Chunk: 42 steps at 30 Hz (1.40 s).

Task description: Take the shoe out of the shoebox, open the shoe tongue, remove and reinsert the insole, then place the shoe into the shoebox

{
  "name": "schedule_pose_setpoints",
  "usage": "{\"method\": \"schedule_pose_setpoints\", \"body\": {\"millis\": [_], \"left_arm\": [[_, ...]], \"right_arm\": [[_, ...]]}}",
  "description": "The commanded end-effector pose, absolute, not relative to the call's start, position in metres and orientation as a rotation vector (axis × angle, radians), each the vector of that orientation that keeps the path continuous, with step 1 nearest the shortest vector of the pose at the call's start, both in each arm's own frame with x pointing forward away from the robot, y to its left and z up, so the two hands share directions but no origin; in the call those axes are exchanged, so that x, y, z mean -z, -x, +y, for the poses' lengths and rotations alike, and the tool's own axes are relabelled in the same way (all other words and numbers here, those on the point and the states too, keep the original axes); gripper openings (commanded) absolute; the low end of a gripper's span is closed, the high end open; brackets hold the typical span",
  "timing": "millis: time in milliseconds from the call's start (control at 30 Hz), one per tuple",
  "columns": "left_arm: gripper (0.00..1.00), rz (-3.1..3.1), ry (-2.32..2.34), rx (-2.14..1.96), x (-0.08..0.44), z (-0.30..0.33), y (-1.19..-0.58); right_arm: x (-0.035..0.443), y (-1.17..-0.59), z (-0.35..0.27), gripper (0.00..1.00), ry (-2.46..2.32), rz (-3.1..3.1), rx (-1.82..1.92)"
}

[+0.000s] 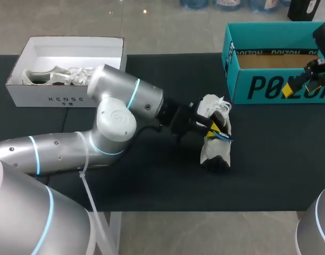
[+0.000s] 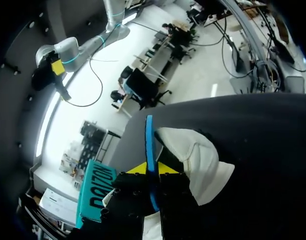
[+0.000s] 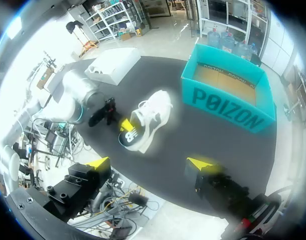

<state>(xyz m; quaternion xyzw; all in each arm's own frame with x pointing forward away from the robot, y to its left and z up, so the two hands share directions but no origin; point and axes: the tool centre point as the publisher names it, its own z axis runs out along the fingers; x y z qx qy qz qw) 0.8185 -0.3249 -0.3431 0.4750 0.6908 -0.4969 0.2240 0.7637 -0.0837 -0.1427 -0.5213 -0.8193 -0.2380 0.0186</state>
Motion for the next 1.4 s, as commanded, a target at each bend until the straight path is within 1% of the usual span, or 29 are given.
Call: {"method": "schedule_pose_setpoints", "body": {"millis": [33,500,733,933,967,1000,1067,1100,1167,1200,1233,1300,1400], "left_arm": [[0.00,1.908,-1.325,1.374,0.345,-0.328,-0.822],[0.00,1.871,-1.484,1.229,0.341,-0.317,-0.856],[0.00,1.888,-1.502,1.310,0.366,-0.331,-0.832],[0.00,1.919,-1.460,1.332,0.371,-0.323,-0.815],[0.02,1.921,-1.453,1.329,0.370,-0.321,-0.814],[0.18,1.924,-1.442,1.324,0.369,-0.319,-0.814],[0.40,1.921,-1.423,1.310,0.363,-0.314,-0.815],[0.42,1.918,-1.417,1.304,0.360,-0.313,-0.815],[0.64,1.910,-1.399,1.296,0.353,-0.311,-0.816],[0.65,1.905,-1.388,1.292,0.350,-0.310,-0.816],[0.69,1.900,-1.378,1.291,0.347,-0.309,-0.817],[0.70,1.894,-1.369,1.288,0.343,-0.309,-0.817],[0.68,1.888,-1.354,1.294,0.340,-0.310,-0.816]], "right_arm": [[0.143,-0.765,-0.083,1.00,1.619,-2.544,0.734],[0.143,-0.765,-0.083,1.00,1.619,-2.544,0.734],[0.143,-0.765,-0.083,1.00,1.619,-2.544,0.734],[0.143,-0.765,-0.083,1.00,1.619,-2.544,0.734],[0.143,-0.765,-0.083,1.00,1.619,-2.544,0.734],[0.143,-0.765,-0.083,1.00,1.619,-2.544,0.734],[0.143,-0.765,-0.083,1.00,1.619,-2.544,0.734],[0.143,-0.765,-0.083,1.00,1.619,-2.544,0.734],[0.143,-0.765,-0.083,1.00,1.619,-2.544,0.734],[0.143,-0.765,-0.083,1.00,1.619,-2.544,0.734],[0.143,-0.765,-0.083,1.00,1.619,-2.544,0.734],[0.143,-0.765,-0.083,1.00,1.619,-2.544,0.734],[0.143,-0.765,-0.083,1.00,1.619,-2.544,0.734]]}}
